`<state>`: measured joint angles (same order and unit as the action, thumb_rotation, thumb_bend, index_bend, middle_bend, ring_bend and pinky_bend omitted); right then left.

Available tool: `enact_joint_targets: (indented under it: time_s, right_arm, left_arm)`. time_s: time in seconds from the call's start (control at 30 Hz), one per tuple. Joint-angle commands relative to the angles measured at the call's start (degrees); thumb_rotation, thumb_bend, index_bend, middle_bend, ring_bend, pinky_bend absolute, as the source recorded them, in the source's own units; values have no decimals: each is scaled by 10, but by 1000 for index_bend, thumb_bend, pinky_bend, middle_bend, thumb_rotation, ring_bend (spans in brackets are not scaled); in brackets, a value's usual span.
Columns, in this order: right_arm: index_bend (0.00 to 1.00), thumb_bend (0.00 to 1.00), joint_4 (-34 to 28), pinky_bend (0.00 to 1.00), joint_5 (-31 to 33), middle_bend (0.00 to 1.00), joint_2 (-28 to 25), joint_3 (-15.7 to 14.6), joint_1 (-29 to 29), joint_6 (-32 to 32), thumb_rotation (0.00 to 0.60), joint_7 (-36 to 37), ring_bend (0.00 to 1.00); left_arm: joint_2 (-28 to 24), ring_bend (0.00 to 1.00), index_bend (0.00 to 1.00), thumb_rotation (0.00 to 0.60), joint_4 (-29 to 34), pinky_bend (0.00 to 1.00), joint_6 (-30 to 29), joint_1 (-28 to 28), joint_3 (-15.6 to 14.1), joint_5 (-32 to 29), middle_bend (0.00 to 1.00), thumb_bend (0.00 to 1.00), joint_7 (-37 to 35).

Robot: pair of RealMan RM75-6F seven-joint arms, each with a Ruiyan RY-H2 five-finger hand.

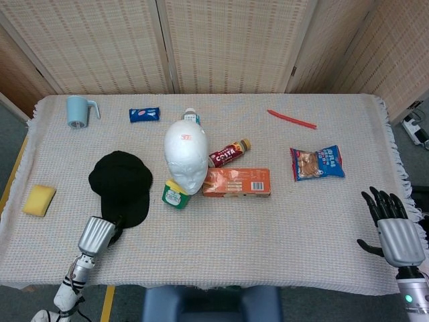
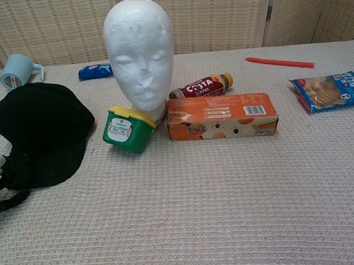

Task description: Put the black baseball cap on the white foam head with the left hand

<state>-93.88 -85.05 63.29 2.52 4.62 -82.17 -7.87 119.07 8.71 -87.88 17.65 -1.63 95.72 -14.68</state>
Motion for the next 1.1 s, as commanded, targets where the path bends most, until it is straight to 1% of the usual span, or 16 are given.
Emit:
enact_joint_targets:
  time_s: [0.03,0.3,0.63,0.7,0.77,0.87,0.97,1.1]
  right_arm:
    - [0,42,-2,0,2,0,0,0,1,3,600,-3,0]
    - [0,43,-5,0,15,0,-2,-2,6,20,600,-15,0]
    - [0,44,-11,0,23,0,-5,-4,9,32,600,-21,0]
    - [0,43,-13,0,23,0,-6,-4,9,32,600,-21,0]
    - [0,43,-14,0,24,0,-6,-5,10,34,600,-23,0]
    - [0,43,-15,0,26,0,-7,-6,11,37,600,-24,0]
    - [0,44,-16,0,28,0,-8,-6,12,40,600,-24,0]
    - [0,44,-17,0,28,0,-8,-6,13,41,600,-24,0]
  left_arm:
    - [3,1000,493,600,-7,1000,12,8,3,-7,1000,303,3]
    - [9,1000,482,600,-14,1000,20,25,11,-24,1000,321,-2]
    - [12,1000,436,600,-20,1000,25,33,15,-37,1000,332,-5]
    - [14,1000,398,600,-21,1000,25,35,16,-40,1000,338,-4]
    - [15,1000,327,600,-23,1000,27,38,16,-42,1000,343,-2]
    - [15,1000,269,600,-26,1000,34,44,20,-47,1000,348,0]
    - [17,1000,250,600,-26,1000,40,50,24,-54,1000,349,0]
    - [19,1000,267,600,-26,1000,45,58,30,-62,1000,355,-1]
